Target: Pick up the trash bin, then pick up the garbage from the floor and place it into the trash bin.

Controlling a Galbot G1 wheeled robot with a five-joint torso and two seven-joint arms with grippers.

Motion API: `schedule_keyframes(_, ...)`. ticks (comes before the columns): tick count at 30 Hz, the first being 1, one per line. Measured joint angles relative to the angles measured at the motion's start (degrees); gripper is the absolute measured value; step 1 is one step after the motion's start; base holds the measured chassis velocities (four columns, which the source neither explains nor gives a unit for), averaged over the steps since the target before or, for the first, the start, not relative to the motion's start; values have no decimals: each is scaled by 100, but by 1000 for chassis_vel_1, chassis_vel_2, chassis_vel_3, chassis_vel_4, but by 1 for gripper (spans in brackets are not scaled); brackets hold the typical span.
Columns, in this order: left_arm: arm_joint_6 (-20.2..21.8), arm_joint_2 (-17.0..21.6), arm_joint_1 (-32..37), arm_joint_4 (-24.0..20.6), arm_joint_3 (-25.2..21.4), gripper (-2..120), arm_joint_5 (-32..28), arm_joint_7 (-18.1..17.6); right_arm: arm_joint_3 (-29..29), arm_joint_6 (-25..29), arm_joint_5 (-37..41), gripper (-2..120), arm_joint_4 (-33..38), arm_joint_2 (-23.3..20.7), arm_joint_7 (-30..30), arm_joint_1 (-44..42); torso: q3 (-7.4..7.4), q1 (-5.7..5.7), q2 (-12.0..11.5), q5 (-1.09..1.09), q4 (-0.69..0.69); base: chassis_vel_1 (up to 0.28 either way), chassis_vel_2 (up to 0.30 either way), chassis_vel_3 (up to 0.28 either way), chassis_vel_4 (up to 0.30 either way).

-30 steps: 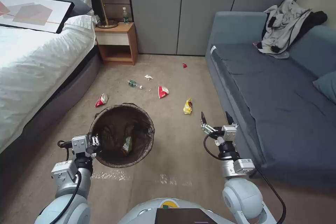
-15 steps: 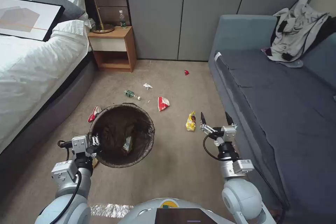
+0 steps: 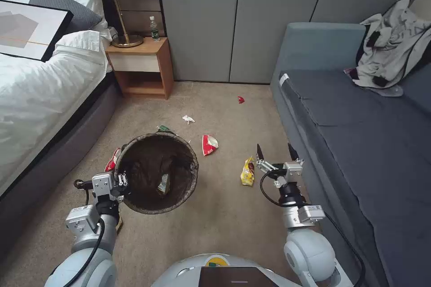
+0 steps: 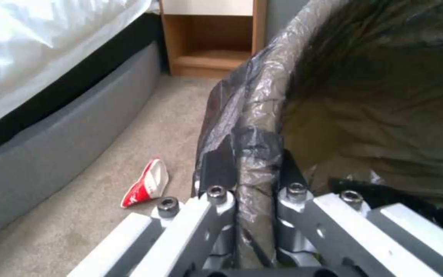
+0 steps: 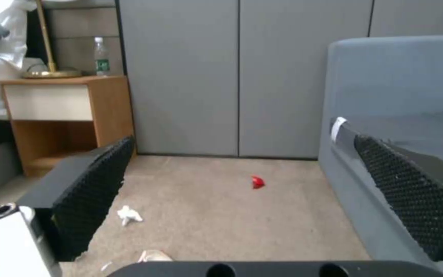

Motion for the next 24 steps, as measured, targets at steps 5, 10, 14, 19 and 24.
schedule_keyframes(5,0,9,3,0,-13,3,-13,-1,55,-200,33,100,-100,-76,2,126,0,0,0,0,1,19,-12,-23,13)
schedule_keyframes(10,0,12,-1,0,-15,3,-25,0,123,-338,155,100,-258,-197,-83,274,0,0,0,0,2,0,0,0,0)
schedule_keyframes(14,3,4,-3,0,-5,3,-34,-2,203,-674,585,100,-507,-354,-376,454,0,0,0,0,1,0,0,0,0)
schedule_keyframes(19,13,15,0,0,0,3,-38,-5,185,-1044,861,100,-725,-428,-511,614,0,0,0,0,1,0,0,0,0)
schedule_keyframes(24,43,56,6,0,-19,3,-91,-10,46,-1112,945,100,-1308,-571,-799,946,0,0,0,0,1,0,0,0,0)
